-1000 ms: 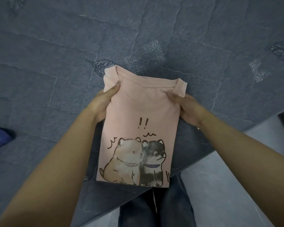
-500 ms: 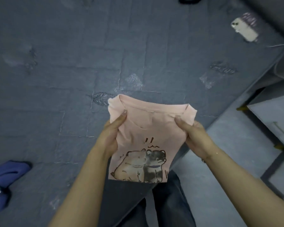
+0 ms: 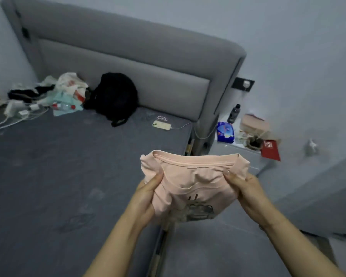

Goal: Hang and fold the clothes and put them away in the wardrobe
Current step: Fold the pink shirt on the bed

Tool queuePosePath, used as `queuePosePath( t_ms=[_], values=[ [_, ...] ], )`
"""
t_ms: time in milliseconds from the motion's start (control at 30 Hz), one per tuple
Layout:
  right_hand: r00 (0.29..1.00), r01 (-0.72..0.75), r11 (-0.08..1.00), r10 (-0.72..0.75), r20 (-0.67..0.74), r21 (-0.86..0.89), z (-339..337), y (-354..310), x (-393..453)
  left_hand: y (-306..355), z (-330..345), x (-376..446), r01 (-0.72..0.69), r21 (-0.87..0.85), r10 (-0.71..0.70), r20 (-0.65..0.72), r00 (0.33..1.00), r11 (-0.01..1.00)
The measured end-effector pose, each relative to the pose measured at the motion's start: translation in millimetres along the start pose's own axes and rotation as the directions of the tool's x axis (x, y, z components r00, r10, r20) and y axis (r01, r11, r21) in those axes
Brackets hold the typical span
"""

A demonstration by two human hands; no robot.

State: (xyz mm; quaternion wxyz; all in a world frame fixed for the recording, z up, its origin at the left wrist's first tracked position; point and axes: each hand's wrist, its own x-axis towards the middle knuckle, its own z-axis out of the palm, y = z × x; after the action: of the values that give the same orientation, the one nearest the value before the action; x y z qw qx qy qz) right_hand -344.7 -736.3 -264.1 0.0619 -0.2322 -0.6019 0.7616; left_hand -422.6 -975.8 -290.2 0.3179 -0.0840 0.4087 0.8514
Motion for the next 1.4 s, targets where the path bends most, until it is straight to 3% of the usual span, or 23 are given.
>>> queuePosePath(
  t_ms=[200, 400, 567, 733, 933, 1133, 1400],
  values=[
    [0.947, 0.217, 0.976, -0.215, -0.237, -0.015, -136.6, -108.3, -79.9, -24.9, 177.3, -7.6, 0.002, 0.162, -0.042, 0.242, 0.969, 0.987],
    [0.810, 0.380, 0.920, -0.381, -0.446, -0.094, -276.7, -197.6, -192.0, -88.6, 364.0, -26.3, -0.017, 0.267, -0.116, 0.474, 0.873, 0.964],
    [0.618, 0.443, 0.851, -0.517, -0.592, -0.282, -380.2, -263.6, -295.7, -155.9, 510.0, -70.3, -0.087, 0.323, -0.143, 0.625, 0.768, 0.943],
    [0.371, 0.525, 0.735, -0.652, -0.661, -0.430, -450.0, -319.1, -377.0, -216.3, 631.3, -106.6, -0.121, 0.328, -0.200, 0.786, 0.585, 0.937],
    [0.049, 0.619, 0.623, -0.638, -0.768, -0.478, -508.6, -366.9, -410.1, -269.7, 760.8, -123.2, -0.132, 0.299, -0.212, 0.868, 0.449, 0.945],
    [-0.076, 0.618, 0.607, -0.587, -0.806, -0.500, -575.3, -418.6, -408.3, -300.8, 880.5, -99.6, -0.131, 0.281, -0.241, 0.935, 0.260, 0.951],
    [-0.212, 0.446, 0.650, -0.591, -0.779, -0.615, -666.8, -506.5, -378.8, -335.2, 1034.4, -45.3, -0.129, 0.290, -0.277, 0.954, 0.113, 0.948]
  ],
)
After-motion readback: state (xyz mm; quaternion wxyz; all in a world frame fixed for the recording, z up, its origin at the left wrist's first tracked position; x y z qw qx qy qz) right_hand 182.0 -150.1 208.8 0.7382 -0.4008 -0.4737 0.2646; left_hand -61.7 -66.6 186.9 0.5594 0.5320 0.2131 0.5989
